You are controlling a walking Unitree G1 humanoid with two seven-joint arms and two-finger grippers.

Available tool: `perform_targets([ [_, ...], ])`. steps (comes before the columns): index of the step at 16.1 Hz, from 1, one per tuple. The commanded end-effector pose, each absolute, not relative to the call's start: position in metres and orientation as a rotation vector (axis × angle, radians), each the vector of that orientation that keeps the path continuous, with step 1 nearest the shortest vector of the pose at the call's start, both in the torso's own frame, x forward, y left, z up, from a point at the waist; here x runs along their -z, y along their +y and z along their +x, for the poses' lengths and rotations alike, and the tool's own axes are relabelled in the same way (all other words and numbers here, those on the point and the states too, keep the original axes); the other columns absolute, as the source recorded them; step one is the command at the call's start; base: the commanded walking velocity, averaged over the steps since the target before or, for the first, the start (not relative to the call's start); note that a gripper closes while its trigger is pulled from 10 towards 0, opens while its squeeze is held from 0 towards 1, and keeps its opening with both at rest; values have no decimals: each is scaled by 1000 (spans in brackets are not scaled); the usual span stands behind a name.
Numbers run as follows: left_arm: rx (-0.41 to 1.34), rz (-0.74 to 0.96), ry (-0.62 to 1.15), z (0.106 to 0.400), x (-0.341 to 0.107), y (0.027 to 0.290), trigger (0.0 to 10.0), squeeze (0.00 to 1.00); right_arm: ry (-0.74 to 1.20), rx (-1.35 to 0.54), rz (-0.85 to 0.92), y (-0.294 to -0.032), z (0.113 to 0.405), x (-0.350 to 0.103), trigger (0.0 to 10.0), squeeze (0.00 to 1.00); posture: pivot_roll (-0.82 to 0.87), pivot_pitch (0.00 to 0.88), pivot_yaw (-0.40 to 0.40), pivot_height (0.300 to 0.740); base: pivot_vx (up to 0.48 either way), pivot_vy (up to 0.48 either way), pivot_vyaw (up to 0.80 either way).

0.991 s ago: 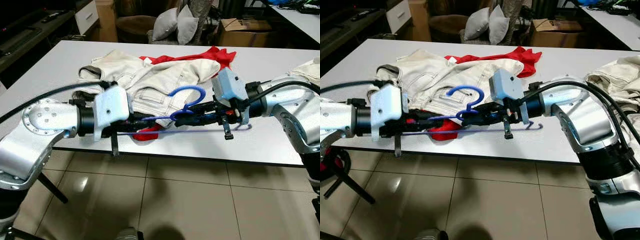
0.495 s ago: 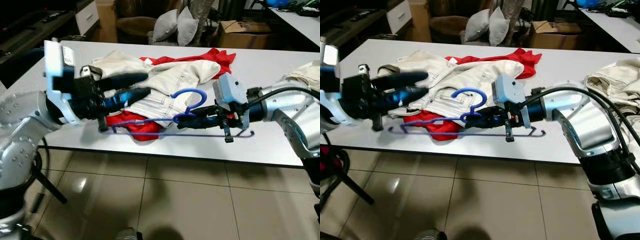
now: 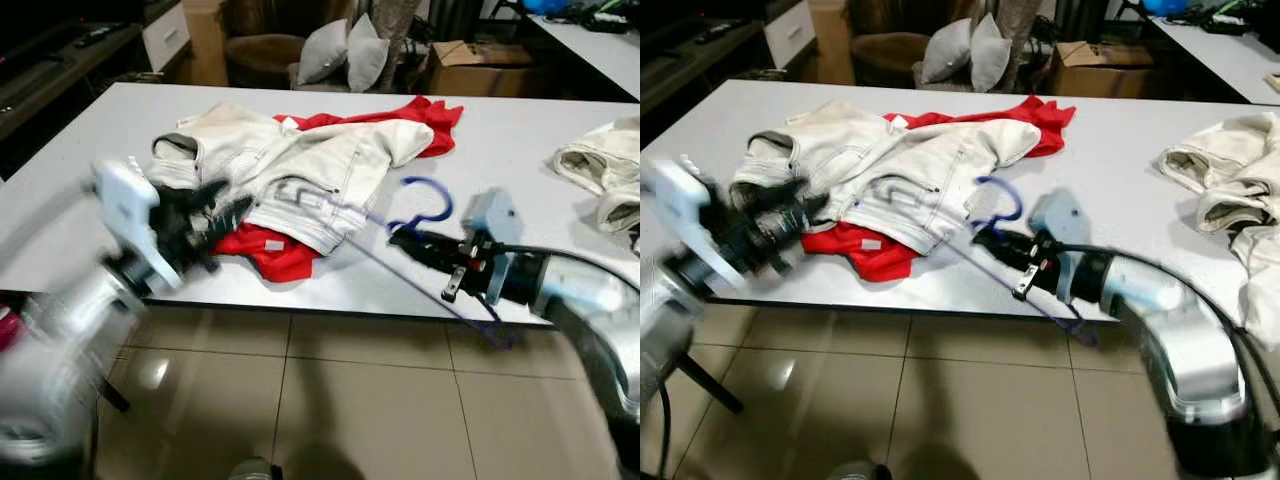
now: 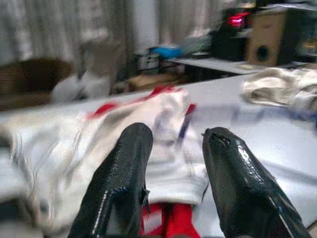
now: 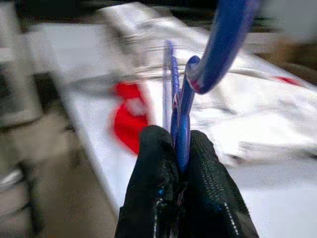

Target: Hang hanger

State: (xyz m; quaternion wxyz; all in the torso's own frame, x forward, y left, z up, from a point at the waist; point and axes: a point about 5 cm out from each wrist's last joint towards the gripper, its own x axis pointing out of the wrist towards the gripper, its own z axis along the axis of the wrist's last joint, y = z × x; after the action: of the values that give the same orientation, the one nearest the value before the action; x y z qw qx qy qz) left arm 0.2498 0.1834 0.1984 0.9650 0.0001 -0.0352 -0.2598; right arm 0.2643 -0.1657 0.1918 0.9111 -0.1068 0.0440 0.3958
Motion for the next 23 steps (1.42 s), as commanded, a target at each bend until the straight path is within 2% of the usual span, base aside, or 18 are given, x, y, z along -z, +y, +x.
perform_targets([
  [1, 439, 7, -44, 246, -190, 178, 10000, 0, 91, -641, -199, -171, 259, -193, 10000, 0, -123, 21, 46, 740, 0, 0, 0],
  [2, 357, 5, -27, 245, -179, 174, 10000, 0, 112, -485, -180, -172, 254, -184, 10000, 0, -128, 24, 36, 740, 0, 0, 0],
  [3, 335, 7, -24, 245, -177, 172, 10000, 0, 118, -439, -174, -173, 252, -181, 10000, 0, -125, 28, 34, 740, 0, 0, 0],
  [5, 332, 1, 10, 246, -166, 156, 10000, 0, 109, -214, -209, -170, 256, -166, 10000, 0, -129, 39, 33, 740, 0, -379, 0],
  [11, 293, 25, 43, 242, -147, 146, 10000, 0, 63, -173, -87, -163, 247, -156, 10000, 0, -127, 11, 4, 740, 0, -448, 0],
  [14, 275, -1, 25, 246, -146, 141, 10000, 0, 106, -230, -24, -163, 238, -150, 10000, 0, -125, 6, 12, 740, 0, -446, 0],
  [18, 284, 6, 22, 247, -143, 137, 10000, 0, 36, -222, -105, -171, 246, -163, 10000, 0, -133, 0, 4, 740, 0, -416, 0],
  [21, 299, -3, 2, 252, -145, 130, 10000, 0, 21, -215, -77, -173, 250, -168, 10000, 0, -156, 0, 11, 740, 0, -394, 0],
  [23, 310, -14, -6, 256, -147, 125, 10000, 0, 40, -235, 24, -172, 249, -172, 10000, 0, -157, 0, 20, 740, 0, -392, 0],
])
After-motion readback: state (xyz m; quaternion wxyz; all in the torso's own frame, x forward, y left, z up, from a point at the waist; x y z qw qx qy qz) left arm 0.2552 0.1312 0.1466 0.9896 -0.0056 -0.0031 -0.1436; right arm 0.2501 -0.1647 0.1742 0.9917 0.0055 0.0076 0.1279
